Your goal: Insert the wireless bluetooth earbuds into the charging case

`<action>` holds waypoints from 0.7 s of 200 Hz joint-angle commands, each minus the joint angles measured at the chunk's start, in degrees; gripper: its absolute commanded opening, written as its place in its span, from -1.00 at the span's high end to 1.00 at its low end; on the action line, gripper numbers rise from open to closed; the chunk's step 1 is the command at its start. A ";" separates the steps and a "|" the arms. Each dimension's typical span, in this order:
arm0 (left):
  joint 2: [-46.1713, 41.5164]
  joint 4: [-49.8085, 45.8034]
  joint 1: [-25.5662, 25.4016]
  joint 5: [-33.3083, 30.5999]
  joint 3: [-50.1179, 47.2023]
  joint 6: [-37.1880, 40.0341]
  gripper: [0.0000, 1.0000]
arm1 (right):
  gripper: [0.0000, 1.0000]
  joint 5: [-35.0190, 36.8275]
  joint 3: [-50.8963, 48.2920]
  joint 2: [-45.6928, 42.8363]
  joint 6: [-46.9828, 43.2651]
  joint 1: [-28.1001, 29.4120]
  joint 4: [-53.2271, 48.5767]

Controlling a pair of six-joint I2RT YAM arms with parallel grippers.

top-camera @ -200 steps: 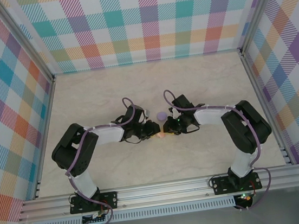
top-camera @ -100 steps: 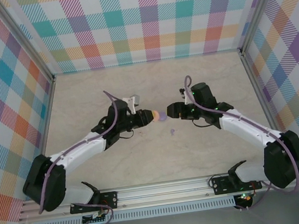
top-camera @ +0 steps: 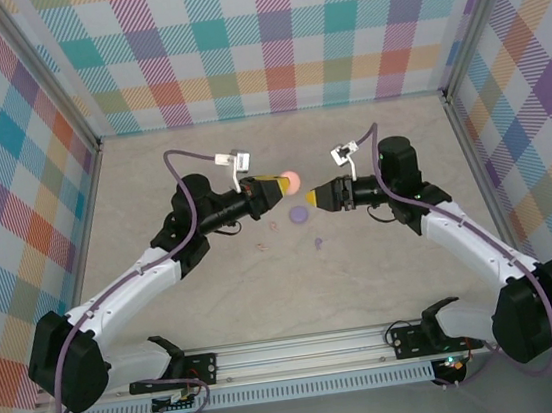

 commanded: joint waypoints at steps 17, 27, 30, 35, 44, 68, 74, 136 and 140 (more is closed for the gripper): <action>-0.26 4.80 0.37 3.94 1.67 -0.94 0.60 | -0.09 -4.84 2.10 -1.84 1.13 -0.19 7.51; -0.40 5.09 0.29 4.36 1.47 -1.07 0.60 | -0.08 -4.93 2.21 -1.61 2.20 -0.21 9.09; -0.47 5.16 0.29 4.41 1.47 -1.06 0.60 | -0.08 -4.97 2.27 -1.57 2.36 -0.19 9.26; -0.56 5.22 0.20 4.55 1.39 -1.08 0.60 | -0.06 -5.01 2.41 -1.43 2.54 -0.19 9.63; -0.82 5.38 0.13 4.82 1.27 -1.11 0.60 | -0.05 -5.02 2.79 -1.14 2.91 -0.19 9.99; -1.33 5.31 -0.05 5.48 1.23 -0.76 0.60 | -0.03 -5.63 4.08 -0.03 4.19 -0.12 11.15; -1.36 5.34 -0.06 5.56 1.25 -0.71 0.60 | -0.02 -5.82 4.30 0.25 4.42 -0.08 11.40; -1.29 5.80 -0.41 6.10 1.37 -0.76 0.60 | 0.01 -7.04 6.12 2.21 4.72 0.82 11.27; -1.28 5.74 -0.42 6.10 1.40 -0.69 0.60 | 0.02 -7.11 6.16 2.22 4.70 0.93 11.31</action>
